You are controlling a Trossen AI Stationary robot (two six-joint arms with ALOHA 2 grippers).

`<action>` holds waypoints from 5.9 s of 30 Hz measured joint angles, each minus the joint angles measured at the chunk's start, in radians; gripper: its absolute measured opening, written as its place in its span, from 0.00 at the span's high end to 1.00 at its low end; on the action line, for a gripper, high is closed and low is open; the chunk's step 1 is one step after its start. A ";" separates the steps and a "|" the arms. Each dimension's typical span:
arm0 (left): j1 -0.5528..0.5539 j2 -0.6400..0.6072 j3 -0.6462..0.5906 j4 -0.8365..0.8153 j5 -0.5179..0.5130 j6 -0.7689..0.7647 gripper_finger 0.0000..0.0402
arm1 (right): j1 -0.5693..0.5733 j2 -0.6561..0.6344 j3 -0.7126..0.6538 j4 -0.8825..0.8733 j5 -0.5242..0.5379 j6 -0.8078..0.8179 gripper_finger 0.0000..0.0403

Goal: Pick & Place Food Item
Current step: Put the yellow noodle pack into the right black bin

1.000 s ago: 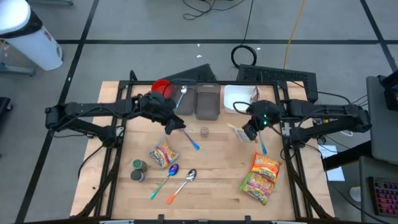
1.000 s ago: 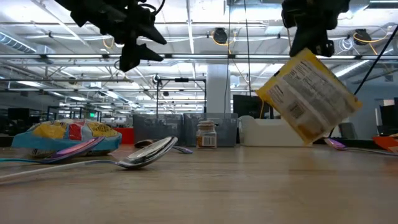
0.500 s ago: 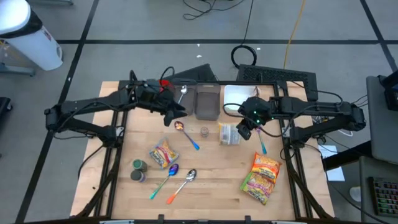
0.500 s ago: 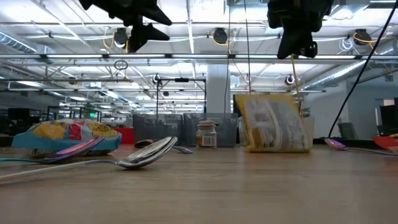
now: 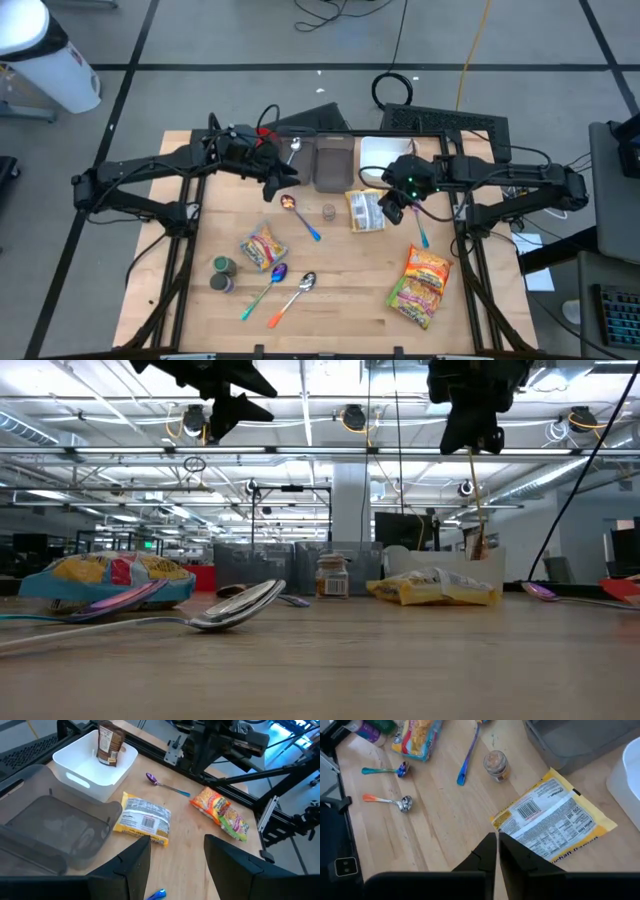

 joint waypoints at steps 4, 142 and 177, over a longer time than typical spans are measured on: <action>0.000 0.000 0.000 -0.001 0.000 0.000 0.52 | -0.023 0.000 -0.010 0.006 0.000 0.000 0.85; 0.050 0.000 -0.002 -0.104 -0.076 -0.019 0.52 | -0.297 0.323 -0.351 0.326 -0.314 -0.580 0.83; 0.050 0.000 -0.002 -0.105 -0.075 -0.015 0.52 | -0.264 0.223 -0.213 0.276 -0.306 -0.519 1.00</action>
